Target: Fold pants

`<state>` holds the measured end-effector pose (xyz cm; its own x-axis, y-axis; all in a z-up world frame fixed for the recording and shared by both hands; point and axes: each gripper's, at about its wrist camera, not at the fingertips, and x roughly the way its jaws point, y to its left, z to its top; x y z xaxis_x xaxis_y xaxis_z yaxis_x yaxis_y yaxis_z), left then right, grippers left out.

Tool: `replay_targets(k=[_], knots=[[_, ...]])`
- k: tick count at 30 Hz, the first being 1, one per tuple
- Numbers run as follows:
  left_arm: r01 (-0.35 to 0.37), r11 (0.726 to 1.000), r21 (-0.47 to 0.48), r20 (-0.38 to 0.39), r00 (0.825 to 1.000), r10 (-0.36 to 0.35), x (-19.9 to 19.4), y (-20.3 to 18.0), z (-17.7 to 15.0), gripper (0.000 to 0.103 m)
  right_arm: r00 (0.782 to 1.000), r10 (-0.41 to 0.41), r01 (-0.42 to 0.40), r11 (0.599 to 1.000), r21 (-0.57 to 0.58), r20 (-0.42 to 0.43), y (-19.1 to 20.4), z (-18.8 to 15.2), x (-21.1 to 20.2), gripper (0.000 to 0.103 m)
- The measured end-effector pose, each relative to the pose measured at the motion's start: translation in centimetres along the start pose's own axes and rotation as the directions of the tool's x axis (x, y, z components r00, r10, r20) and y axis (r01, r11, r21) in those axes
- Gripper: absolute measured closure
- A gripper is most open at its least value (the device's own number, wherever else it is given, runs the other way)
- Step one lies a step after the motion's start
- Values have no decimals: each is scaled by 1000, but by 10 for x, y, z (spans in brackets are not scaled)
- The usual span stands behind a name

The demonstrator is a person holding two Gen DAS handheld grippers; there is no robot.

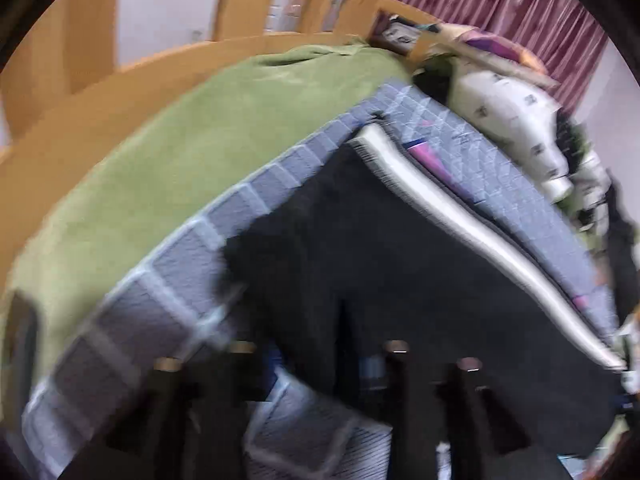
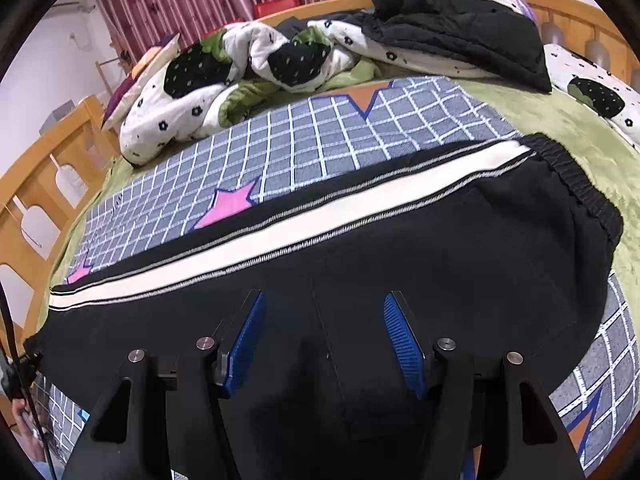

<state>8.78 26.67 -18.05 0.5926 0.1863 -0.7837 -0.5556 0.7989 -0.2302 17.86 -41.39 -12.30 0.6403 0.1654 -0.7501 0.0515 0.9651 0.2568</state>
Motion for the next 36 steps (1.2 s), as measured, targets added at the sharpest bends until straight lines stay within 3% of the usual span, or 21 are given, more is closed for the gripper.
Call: replay_targets(k=[2,5,10,12,16,22,30,34,36], knots=[[-52,998,35,45,998,50,-16,2,-3,51,1000,5,-5,1000,-10,-7,2,0,4,42],[-70,993,96,95,994,61,-38,-1,-2,51,1000,4,-4,999,-36,1,7,4,7,42],[55,987,152,144,987,-77,-66,-17,21,51,1000,3,-1,994,-107,16,26,19,16,42],[90,981,170,131,985,-113,-64,-28,38,48,1000,4,-1,989,-146,27,37,26,20,42],[118,966,230,67,988,-137,-34,-61,74,47,999,14,-5,968,-251,34,64,41,33,42],[123,977,173,38,991,-132,12,-67,101,47,999,32,-36,919,-394,-15,98,60,68,42],[26,976,214,-5,1000,-26,78,-77,133,48,996,63,-86,815,-573,-61,124,73,113,42],[3,973,232,-21,1000,1,96,-85,135,48,990,86,-135,790,-598,-110,127,76,132,42],[5,972,237,-4,1000,-4,96,-88,132,55,988,96,-152,780,-607,-124,128,75,137,42]])
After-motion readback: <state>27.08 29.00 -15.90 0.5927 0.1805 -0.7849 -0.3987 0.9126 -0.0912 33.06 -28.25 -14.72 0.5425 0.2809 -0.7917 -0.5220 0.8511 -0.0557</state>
